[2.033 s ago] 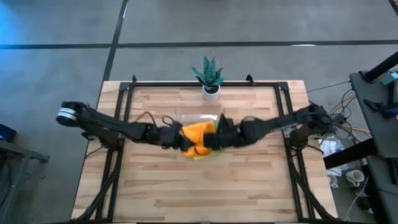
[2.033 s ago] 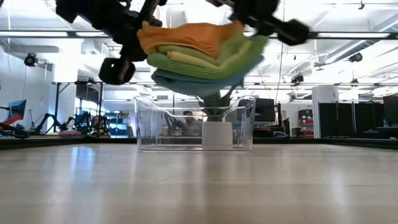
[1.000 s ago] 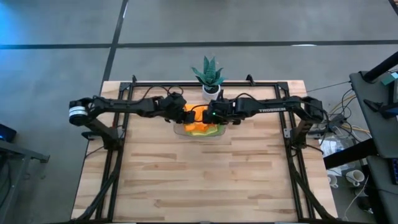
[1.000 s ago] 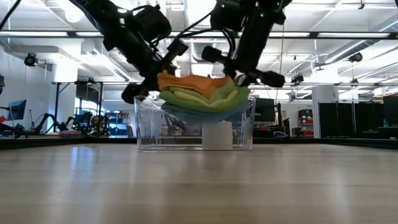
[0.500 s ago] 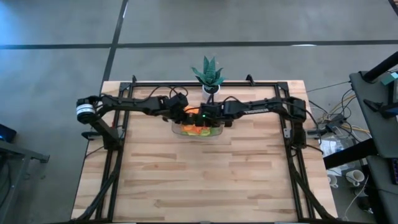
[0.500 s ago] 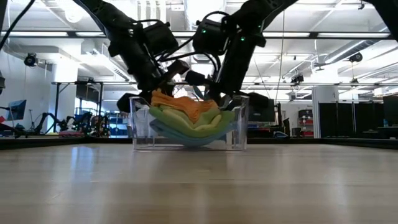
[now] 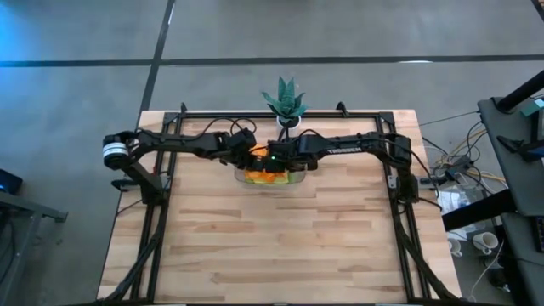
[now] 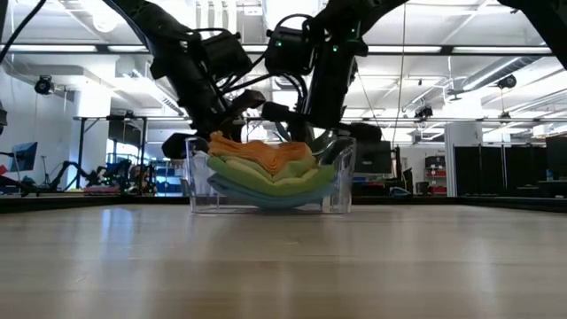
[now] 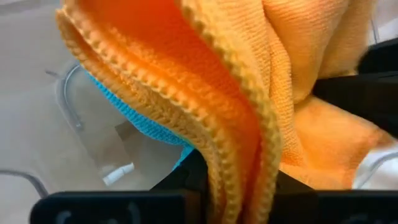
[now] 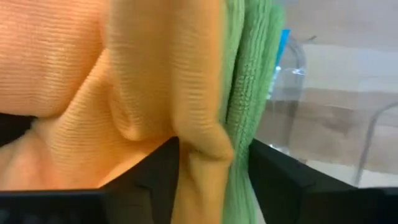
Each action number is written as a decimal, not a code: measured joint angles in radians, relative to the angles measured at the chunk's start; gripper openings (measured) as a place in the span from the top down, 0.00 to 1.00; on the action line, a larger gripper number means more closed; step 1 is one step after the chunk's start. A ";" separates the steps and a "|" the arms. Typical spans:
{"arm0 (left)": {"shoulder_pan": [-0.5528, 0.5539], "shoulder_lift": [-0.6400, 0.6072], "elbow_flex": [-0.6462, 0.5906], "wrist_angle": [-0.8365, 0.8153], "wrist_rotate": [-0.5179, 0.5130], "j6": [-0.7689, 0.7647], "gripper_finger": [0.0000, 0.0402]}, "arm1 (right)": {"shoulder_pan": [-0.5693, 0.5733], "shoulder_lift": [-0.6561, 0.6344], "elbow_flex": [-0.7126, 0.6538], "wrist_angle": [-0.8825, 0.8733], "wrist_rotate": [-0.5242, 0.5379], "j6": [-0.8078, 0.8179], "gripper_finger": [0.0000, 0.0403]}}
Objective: Fold microfiber towels
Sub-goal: Put the towels into the transparent bin
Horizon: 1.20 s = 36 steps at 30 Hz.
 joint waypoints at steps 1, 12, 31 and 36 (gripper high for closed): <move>0.000 -0.003 0.000 -0.005 0.000 0.010 0.92 | 0.000 -0.003 0.010 -0.023 0.000 -0.001 0.56; -0.006 -0.048 -0.001 -0.024 0.012 0.082 0.73 | 0.018 -0.018 0.150 -0.304 0.055 -0.082 0.46; -0.004 -0.433 -0.001 -0.321 0.026 0.232 0.46 | 0.115 -0.021 0.299 -0.248 0.162 -0.987 0.52; -0.057 -0.636 -0.061 -0.343 -0.085 0.238 0.46 | 0.102 -0.021 0.246 -0.077 0.162 -1.087 0.58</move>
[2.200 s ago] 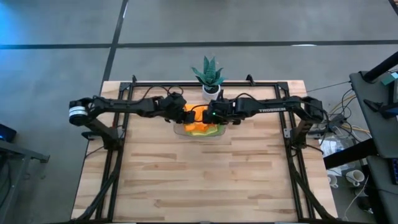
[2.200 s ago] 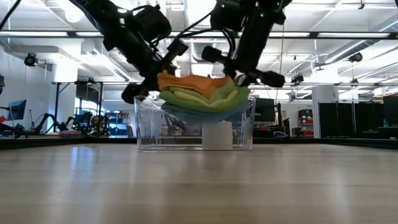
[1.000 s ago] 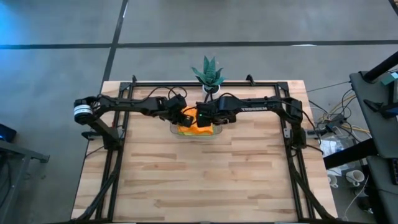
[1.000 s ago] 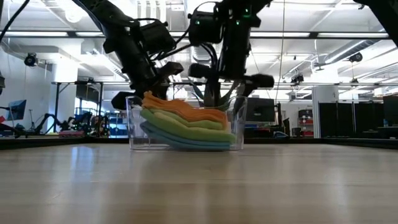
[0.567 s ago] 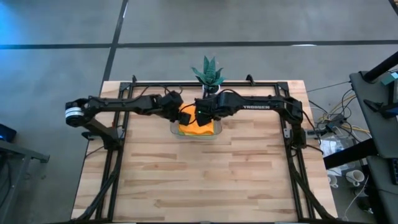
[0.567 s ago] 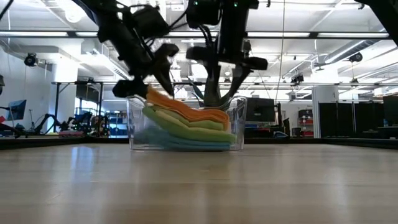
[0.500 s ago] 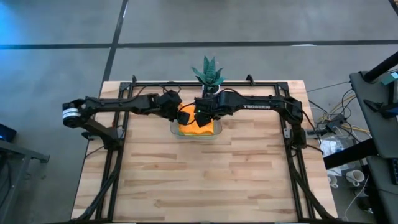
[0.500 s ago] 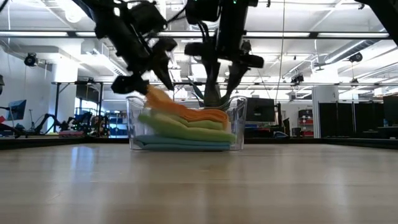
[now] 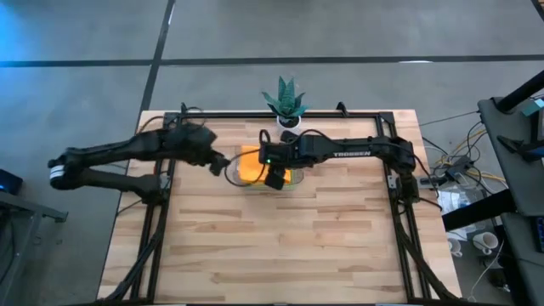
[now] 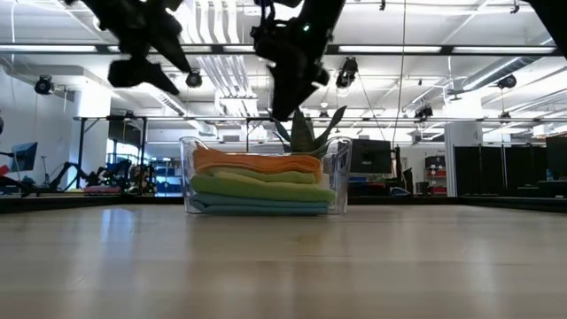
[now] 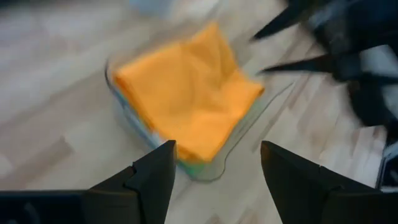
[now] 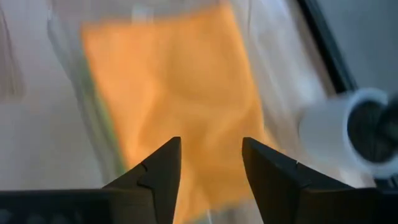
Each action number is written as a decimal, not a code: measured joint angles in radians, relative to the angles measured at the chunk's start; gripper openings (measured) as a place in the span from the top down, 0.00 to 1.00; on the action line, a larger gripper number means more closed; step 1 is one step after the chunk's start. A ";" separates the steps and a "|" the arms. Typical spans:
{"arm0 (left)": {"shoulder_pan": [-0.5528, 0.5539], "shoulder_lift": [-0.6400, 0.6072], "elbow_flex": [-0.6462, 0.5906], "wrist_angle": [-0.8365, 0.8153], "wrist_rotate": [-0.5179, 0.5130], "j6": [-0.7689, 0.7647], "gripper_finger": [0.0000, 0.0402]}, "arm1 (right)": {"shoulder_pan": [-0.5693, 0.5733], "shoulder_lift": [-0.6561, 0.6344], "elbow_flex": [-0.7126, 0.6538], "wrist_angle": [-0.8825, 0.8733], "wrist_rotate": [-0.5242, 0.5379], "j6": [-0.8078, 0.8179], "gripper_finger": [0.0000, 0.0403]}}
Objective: Fold microfiber towels
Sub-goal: Put the towels into the transparent bin
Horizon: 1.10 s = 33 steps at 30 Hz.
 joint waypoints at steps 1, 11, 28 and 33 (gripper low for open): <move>-0.016 -0.040 -0.018 0.024 -0.035 0.000 0.46 | -0.008 0.000 -0.016 0.060 -0.003 -0.020 0.59; -0.112 -0.357 -0.327 0.400 -0.134 0.052 0.46 | -0.116 0.023 -0.236 0.739 -0.146 -0.104 0.78; -0.113 -0.479 -0.782 1.110 -0.124 0.043 0.46 | -0.165 0.258 -0.169 0.768 -0.241 -0.085 0.96; -0.112 -0.471 -0.802 1.159 -0.126 0.047 0.46 | -0.158 0.209 -0.083 0.518 -0.234 -0.142 0.96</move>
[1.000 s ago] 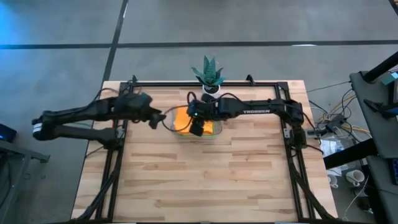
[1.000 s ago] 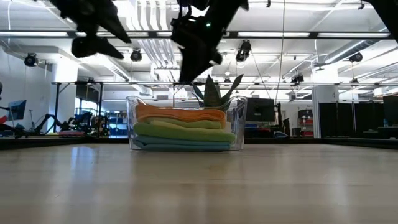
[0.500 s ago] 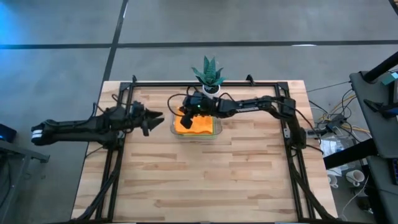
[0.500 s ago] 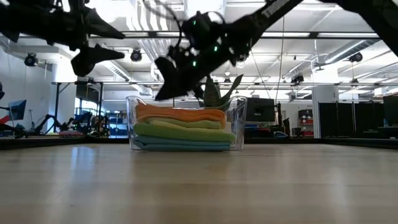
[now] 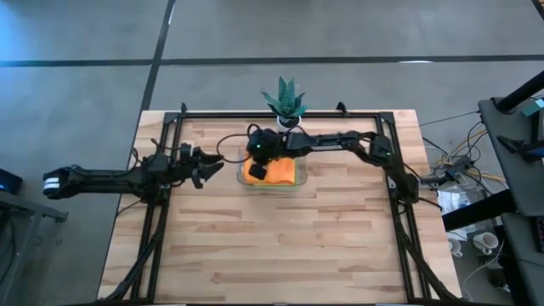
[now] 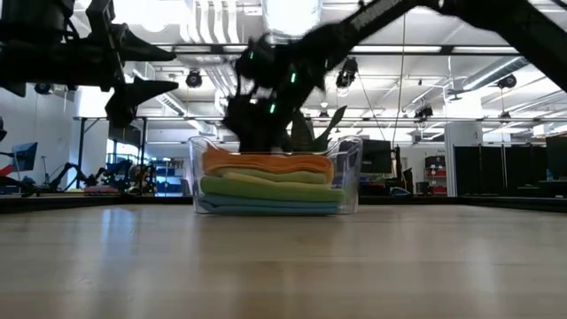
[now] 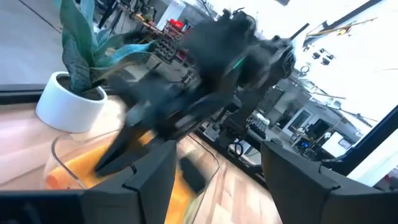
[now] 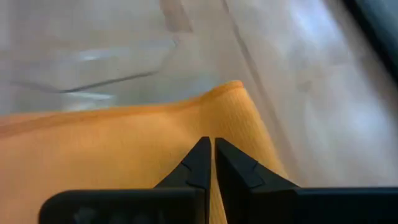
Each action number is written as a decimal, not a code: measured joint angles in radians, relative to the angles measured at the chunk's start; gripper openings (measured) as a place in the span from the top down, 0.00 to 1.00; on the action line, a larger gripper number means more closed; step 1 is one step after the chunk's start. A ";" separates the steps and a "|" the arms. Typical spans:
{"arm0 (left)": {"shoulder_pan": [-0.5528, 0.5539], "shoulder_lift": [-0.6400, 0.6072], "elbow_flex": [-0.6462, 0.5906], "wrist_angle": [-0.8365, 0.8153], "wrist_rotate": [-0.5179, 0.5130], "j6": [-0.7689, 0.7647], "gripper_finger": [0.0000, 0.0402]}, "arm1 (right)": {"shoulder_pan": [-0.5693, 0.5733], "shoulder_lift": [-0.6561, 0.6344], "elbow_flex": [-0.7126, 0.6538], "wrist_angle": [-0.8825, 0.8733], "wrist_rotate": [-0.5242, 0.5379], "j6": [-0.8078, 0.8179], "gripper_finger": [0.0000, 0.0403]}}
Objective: Fold microfiber towels
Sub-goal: Put the towels into the transparent bin
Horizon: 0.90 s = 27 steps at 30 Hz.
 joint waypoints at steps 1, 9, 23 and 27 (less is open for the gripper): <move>0.000 -0.003 0.001 -0.001 0.000 0.010 0.46 | 0.005 -0.036 0.011 -0.054 0.001 -0.026 0.96; 0.000 -0.029 0.002 -0.001 0.001 0.130 0.46 | 0.038 -0.304 -0.117 -0.337 0.074 -0.115 0.96; 0.002 -0.009 0.002 -0.001 -0.059 0.272 0.46 | -0.019 -0.277 -0.332 -0.298 0.115 -0.262 0.96; 0.002 0.001 0.000 -0.002 -0.069 0.329 0.46 | -0.019 -0.247 -0.295 -0.361 0.157 -0.293 0.96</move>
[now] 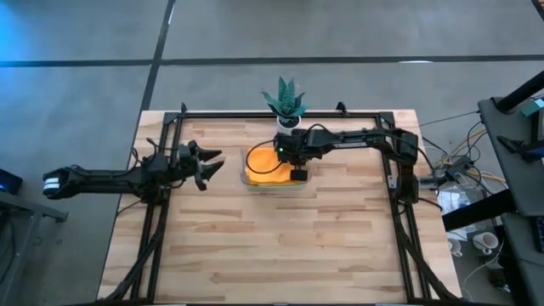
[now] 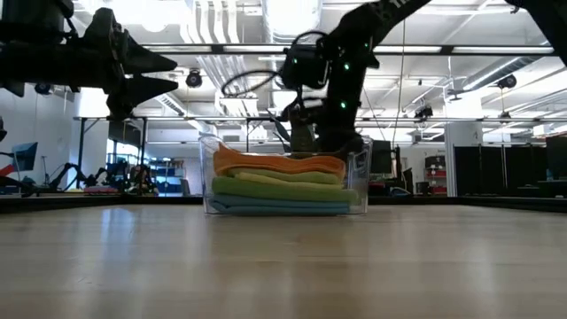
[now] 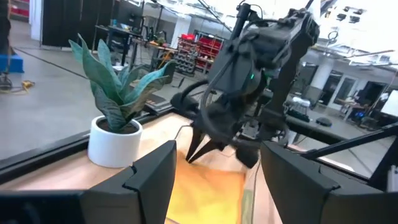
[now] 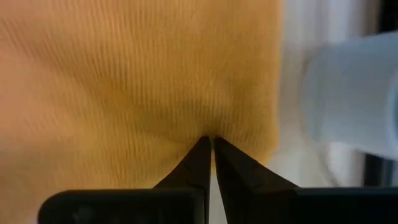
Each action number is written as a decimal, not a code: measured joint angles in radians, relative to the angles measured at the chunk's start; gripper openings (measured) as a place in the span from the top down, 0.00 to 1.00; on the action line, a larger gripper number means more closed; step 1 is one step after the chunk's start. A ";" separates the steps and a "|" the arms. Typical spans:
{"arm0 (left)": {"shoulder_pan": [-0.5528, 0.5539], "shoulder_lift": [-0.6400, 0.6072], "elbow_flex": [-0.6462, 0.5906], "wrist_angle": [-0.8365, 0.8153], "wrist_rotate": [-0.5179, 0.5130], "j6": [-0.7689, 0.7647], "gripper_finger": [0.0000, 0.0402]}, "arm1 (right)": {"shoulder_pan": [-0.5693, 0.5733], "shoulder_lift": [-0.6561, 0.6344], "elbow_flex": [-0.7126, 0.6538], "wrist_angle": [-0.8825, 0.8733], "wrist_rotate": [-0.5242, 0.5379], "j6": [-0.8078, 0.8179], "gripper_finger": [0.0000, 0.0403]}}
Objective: Fold microfiber towels
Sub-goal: Put the towels into the transparent bin
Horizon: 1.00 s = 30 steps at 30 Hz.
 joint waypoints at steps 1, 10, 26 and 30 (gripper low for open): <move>0.000 0.001 0.000 0.001 -0.005 0.011 0.46 | 0.001 0.000 0.017 -0.012 0.002 0.000 0.96; 0.000 -0.007 0.001 0.003 -0.044 0.040 0.46 | 0.027 -0.066 0.123 -0.143 -0.215 -0.077 0.96; 0.002 -0.054 0.073 -0.016 -0.044 0.046 0.46 | 0.060 0.002 0.129 -0.223 -0.395 -0.077 0.96; 0.002 -0.149 0.139 -0.204 -0.043 0.109 0.46 | 0.058 -0.109 0.136 -0.200 -0.394 -0.065 0.96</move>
